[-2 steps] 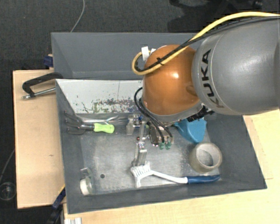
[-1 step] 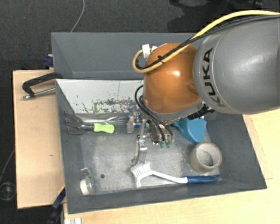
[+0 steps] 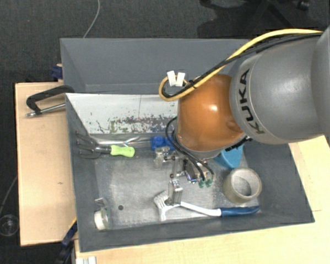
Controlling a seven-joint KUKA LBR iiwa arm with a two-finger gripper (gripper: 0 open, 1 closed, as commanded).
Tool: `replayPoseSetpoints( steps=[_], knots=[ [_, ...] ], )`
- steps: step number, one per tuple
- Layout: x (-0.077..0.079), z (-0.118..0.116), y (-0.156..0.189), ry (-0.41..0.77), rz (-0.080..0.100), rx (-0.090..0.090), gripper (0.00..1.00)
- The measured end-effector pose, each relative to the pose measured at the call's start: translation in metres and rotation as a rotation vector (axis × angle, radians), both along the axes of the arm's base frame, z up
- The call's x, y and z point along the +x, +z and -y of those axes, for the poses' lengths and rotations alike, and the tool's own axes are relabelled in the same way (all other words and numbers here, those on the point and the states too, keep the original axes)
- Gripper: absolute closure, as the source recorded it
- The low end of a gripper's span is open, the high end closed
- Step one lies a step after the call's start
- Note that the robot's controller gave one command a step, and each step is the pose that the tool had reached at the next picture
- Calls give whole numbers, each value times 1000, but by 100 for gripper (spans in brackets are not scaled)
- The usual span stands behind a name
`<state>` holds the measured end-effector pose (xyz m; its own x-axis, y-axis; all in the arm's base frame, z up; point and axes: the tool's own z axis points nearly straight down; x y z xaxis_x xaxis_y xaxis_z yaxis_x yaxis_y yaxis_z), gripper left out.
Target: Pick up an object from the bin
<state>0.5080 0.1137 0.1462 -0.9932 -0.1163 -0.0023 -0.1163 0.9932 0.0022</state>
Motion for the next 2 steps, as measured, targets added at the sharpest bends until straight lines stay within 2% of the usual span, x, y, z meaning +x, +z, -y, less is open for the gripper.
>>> replayPoseSetpoints(
  steps=[1,2],
  knots=[
    [-14,35,-6,199,1,-1,0],
    [-16,23,-25,234,-1,1,0]
  ],
)
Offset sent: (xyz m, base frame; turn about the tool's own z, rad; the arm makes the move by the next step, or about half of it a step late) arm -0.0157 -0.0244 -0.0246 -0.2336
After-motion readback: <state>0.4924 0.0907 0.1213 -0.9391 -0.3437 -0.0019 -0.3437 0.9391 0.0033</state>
